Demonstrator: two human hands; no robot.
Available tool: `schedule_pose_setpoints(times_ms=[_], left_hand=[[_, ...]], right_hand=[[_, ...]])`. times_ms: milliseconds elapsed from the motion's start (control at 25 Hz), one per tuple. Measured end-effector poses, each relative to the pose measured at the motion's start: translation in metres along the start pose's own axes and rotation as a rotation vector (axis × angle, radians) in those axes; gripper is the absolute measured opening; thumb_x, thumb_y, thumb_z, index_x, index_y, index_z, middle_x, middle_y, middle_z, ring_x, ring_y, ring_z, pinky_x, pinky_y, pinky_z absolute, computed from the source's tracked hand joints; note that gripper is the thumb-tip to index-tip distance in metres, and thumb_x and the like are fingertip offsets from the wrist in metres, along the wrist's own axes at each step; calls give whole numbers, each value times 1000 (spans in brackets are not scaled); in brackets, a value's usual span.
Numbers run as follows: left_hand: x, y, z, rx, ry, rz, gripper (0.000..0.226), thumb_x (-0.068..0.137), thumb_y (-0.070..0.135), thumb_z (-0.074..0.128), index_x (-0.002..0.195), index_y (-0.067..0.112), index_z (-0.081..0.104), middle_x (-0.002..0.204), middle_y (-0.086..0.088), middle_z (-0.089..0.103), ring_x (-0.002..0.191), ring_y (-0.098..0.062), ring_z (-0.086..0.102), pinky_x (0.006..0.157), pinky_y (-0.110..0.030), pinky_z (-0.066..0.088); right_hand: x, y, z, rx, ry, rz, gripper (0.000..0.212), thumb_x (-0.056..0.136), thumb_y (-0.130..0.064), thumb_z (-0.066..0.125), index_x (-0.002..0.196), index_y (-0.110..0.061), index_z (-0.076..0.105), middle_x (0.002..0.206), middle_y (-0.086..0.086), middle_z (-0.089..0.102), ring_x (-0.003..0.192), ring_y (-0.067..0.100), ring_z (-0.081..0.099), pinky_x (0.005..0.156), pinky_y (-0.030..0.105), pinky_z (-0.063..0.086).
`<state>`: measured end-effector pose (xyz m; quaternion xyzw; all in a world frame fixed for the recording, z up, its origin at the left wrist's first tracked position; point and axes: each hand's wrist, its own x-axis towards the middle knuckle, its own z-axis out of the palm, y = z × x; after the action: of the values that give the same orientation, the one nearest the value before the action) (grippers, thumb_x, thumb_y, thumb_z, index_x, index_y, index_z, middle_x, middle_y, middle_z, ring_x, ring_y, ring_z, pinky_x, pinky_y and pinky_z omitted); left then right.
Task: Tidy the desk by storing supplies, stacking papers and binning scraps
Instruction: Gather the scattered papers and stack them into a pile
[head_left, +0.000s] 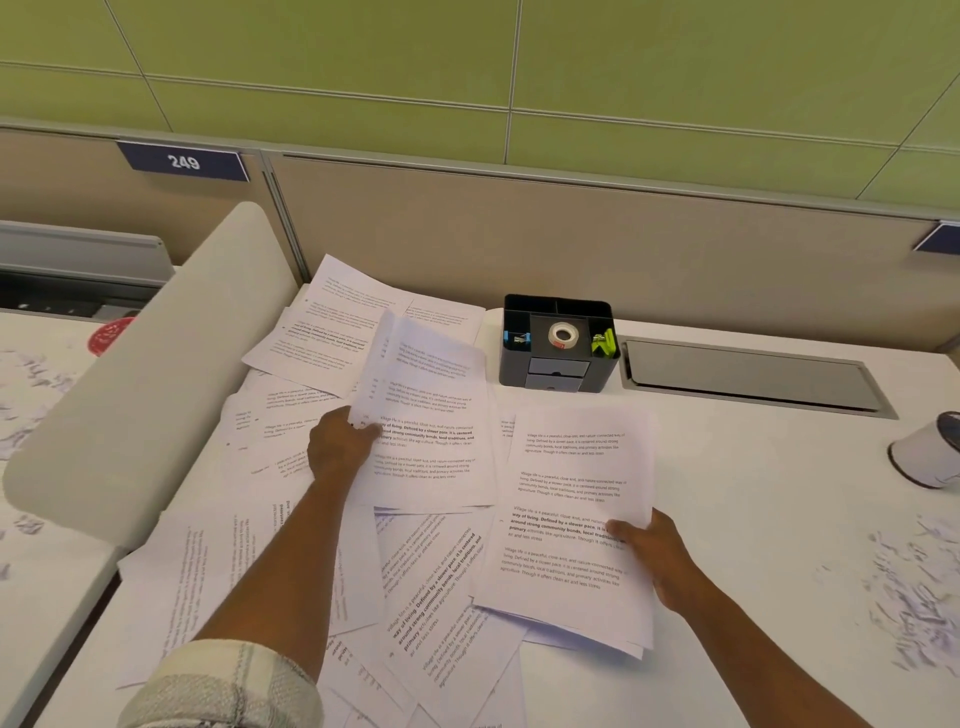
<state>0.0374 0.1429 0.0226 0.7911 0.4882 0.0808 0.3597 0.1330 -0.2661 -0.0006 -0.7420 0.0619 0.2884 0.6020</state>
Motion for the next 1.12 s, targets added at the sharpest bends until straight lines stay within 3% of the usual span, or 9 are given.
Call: schedule_pose_setpoints(times_ms=[200, 400, 560, 680, 760, 880, 1040, 1120], left_hand=[[6, 15, -28, -189, 33, 76, 46, 85, 30, 78, 124, 7, 67, 121, -13, 70, 108, -35, 66, 95, -46, 54], [-2, 35, -53, -497, 22, 120, 39, 90, 20, 73, 126, 9, 65, 120, -7, 69, 101, -28, 67, 90, -42, 56], [-19, 57, -65, -684, -14, 194, 29, 93, 15, 69, 122, 15, 66, 110, 3, 70, 88, -8, 68, 73, -23, 54], [-38, 69, -68, -770, -141, 170, 29, 93, 13, 68, 122, 16, 65, 108, 4, 72, 91, -10, 69, 73, -26, 55], [-55, 70, -62, -762, -326, 130, 26, 94, 10, 66, 119, 15, 66, 112, -2, 73, 95, -19, 71, 77, -33, 57], [-88, 59, -37, -671, -572, 79, 21, 92, 6, 64, 111, 12, 69, 111, -9, 75, 93, -23, 74, 75, -33, 58], [-122, 44, -1, -589, -630, 7, 24, 90, 11, 68, 114, 8, 69, 108, -10, 76, 99, -29, 72, 88, -40, 56], [-132, 39, 10, -575, -646, -42, 26, 90, 13, 69, 115, 8, 68, 103, -9, 77, 95, -28, 73, 78, -37, 58]], right_hand=[[-4, -2, 2, 15, 3, -16, 31, 87, 1, 65, 116, -10, 65, 107, 12, 74, 96, 36, 71, 92, 57, 54], [-11, -8, 2, 32, -6, -42, 30, 88, 1, 64, 115, -12, 65, 108, 11, 74, 95, 36, 71, 91, 57, 54], [-16, -10, -4, 57, -10, -70, 32, 88, 0, 65, 118, -10, 64, 110, 12, 73, 98, 37, 70, 93, 58, 53], [-20, -12, -8, 76, -8, -89, 32, 87, -1, 66, 118, -10, 64, 110, 13, 73, 98, 37, 70, 93, 58, 53], [-24, -16, -10, 94, -21, -99, 31, 87, -3, 67, 117, -12, 65, 109, 12, 74, 95, 35, 72, 90, 55, 55], [-31, -22, -9, 136, -70, -110, 28, 86, -4, 68, 112, -15, 67, 106, 11, 76, 90, 33, 74, 83, 51, 59], [-42, -28, -9, 174, -159, -99, 39, 79, -12, 77, 116, -8, 65, 105, 16, 75, 92, 39, 72, 84, 56, 57], [-47, -31, -10, 178, -185, -96, 41, 76, -15, 79, 114, -6, 67, 106, 17, 74, 95, 39, 72, 87, 57, 56]])
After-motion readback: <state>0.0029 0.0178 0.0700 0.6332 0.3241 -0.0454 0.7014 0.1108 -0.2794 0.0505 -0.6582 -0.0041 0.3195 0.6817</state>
